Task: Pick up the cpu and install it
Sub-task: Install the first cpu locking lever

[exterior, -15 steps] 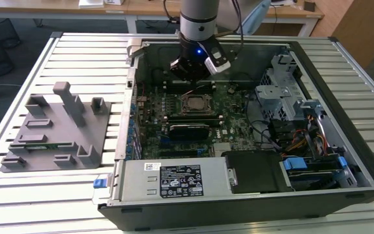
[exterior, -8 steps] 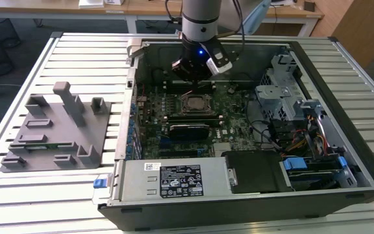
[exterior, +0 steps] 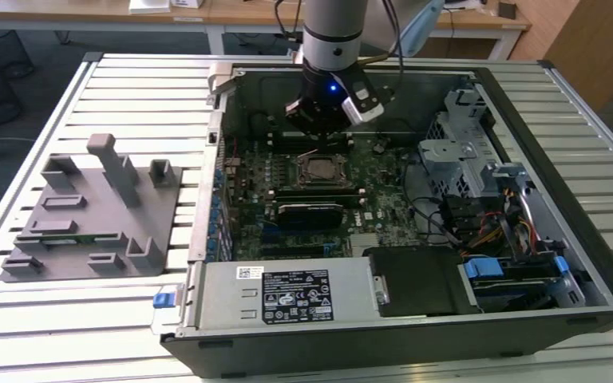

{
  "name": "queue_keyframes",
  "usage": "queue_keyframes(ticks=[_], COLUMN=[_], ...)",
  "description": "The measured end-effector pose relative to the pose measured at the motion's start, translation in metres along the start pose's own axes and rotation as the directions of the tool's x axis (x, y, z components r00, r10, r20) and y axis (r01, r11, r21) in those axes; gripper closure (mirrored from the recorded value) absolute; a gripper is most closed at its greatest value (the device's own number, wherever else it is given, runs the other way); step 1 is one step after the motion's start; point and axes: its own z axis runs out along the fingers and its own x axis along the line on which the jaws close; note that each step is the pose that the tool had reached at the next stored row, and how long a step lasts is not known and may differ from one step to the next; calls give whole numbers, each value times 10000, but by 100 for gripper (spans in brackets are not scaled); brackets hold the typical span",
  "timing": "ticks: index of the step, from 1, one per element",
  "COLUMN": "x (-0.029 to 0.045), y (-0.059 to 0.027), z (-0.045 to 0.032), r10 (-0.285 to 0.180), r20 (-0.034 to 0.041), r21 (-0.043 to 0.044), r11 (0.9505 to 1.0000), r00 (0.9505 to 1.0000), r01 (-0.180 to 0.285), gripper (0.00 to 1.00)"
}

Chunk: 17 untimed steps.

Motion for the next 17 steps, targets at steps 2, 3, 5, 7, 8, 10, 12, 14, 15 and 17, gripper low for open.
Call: queue_keyframes(ticks=[2, 3, 5, 7, 8, 10, 12, 14, 15, 17], x=[-17, -25, -38, -51, -56, -65, -76, -85, -89, -95], y=[1, 0, 0, -1, -2, -4, -5, -6, -7, -8], z=[15, 23, 39, 53, 61, 76, 90, 103, 109, 121], r10=[0, 1, 0, 0, 1, 0, 1, 0, 0, 0], r20=[-2, -2, -3, -3, -4, -4, -4, -5, -5, -7], r21=[0, 0, -1, -1, 0, -1, -1, -1, -1, -1], r11=[10000, 10000, 10000, 10000, 10000, 10000, 10000, 10000, 10000, 10000], r00=[10000, 10000, 10000, 10000, 10000, 10000, 10000, 10000, 10000, 10000], r01=[0, -1, 0, 0, -1, 0, -1, 0, 0, 0], gripper=[89, 89, 89, 89, 89, 89, 89, 89, 89, 89])
